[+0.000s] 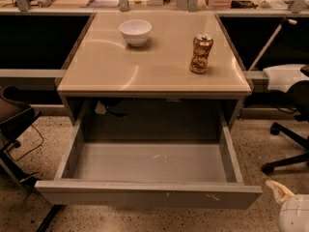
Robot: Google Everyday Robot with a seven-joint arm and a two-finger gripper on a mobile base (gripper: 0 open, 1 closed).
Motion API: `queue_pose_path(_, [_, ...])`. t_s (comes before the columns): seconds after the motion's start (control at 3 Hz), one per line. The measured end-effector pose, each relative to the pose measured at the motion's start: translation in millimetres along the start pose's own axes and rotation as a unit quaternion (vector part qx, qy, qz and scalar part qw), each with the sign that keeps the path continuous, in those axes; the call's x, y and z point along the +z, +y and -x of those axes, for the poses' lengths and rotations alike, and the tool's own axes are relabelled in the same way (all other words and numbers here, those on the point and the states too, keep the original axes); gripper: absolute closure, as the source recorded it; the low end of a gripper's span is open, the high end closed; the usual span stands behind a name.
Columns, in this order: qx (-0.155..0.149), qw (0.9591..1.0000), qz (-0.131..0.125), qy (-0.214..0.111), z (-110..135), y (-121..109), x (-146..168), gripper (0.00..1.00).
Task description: Close top drawer
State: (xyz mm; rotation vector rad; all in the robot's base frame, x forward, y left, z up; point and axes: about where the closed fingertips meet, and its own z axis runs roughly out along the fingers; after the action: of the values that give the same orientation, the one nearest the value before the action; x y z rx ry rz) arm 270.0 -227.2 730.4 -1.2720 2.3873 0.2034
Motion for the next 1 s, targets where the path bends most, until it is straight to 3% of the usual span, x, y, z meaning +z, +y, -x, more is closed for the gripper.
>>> queue_pose_path(0.67, [-0.013, 0.9998, 0.015, -0.006, 1, 6, 6, 0.0])
queue_pose_path(1.0, [-0.02, 0.9991, 0.029, -0.023, -8, 40, 25, 0.0])
